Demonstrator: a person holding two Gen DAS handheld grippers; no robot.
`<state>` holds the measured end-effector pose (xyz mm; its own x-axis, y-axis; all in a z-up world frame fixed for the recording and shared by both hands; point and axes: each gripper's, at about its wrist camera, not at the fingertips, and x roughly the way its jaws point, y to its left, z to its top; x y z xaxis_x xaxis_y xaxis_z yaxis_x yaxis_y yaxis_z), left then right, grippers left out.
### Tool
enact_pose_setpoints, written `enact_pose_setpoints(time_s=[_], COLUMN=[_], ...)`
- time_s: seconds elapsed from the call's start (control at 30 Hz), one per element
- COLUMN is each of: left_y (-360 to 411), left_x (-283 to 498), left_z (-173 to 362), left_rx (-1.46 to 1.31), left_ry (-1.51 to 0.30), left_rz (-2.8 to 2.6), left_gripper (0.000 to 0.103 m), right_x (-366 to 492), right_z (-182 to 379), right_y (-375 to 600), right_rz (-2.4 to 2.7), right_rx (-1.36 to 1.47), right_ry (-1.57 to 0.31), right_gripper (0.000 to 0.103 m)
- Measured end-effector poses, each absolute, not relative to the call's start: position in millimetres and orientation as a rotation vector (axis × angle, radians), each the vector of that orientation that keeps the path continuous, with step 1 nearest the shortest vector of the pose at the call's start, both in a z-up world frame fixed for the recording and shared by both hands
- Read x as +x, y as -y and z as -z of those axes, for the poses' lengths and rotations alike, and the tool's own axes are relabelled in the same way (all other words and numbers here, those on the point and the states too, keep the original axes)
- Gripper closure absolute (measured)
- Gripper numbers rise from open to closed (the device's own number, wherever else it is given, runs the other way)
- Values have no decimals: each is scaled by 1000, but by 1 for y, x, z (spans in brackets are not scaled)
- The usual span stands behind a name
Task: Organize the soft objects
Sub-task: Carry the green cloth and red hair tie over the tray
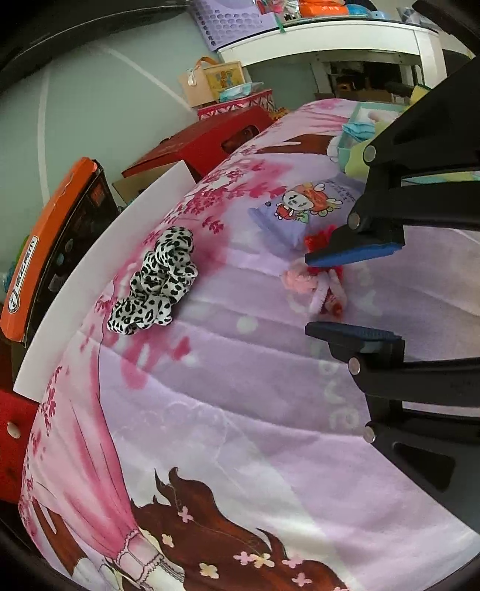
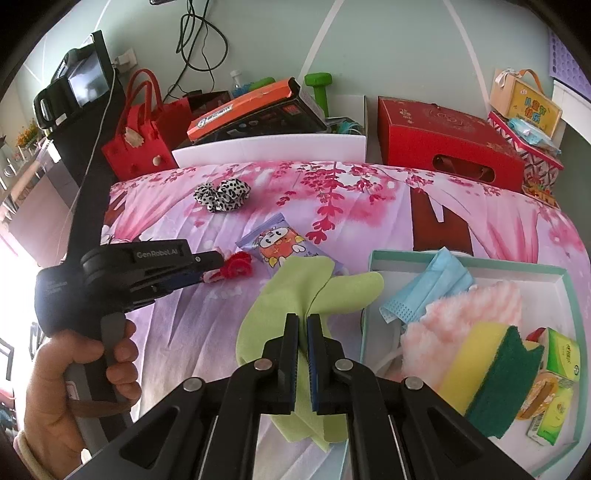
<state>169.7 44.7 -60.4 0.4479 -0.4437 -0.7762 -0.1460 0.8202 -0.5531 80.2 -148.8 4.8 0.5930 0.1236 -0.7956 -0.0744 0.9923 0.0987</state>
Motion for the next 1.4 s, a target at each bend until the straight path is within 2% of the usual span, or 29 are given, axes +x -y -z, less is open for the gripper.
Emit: enact_pose_setpoints(time_s=[0.17,0.3,0.6,0.87,1.13,1.4], left_y=[-42,-41,-42,-37,9,68], left_x=[170,171,165,145,117,99], left_z=[61,64,45,-25,-94,-111], left_rx=[-607,-629,-640,-592,-473,-370], left_ry=[-1108,-1102,-1066,-915,-768,-755], left_rz=[210,222,218,264,409,554], left_gripper=[69,85,86,85,85,85], right_x=[81,81,76,51,23,1], right_z=[-4,-3,-15,-65,-108,-113], right_y=[150,151,154,168,220,296], right_rz=[-115,-112,-114,-97,27,208], right_rx=[56,59,77,107,157,248], right_ry=[-933,-936,-903,-753,-621,-591], right_gripper=[98,98,98,98,98,98])
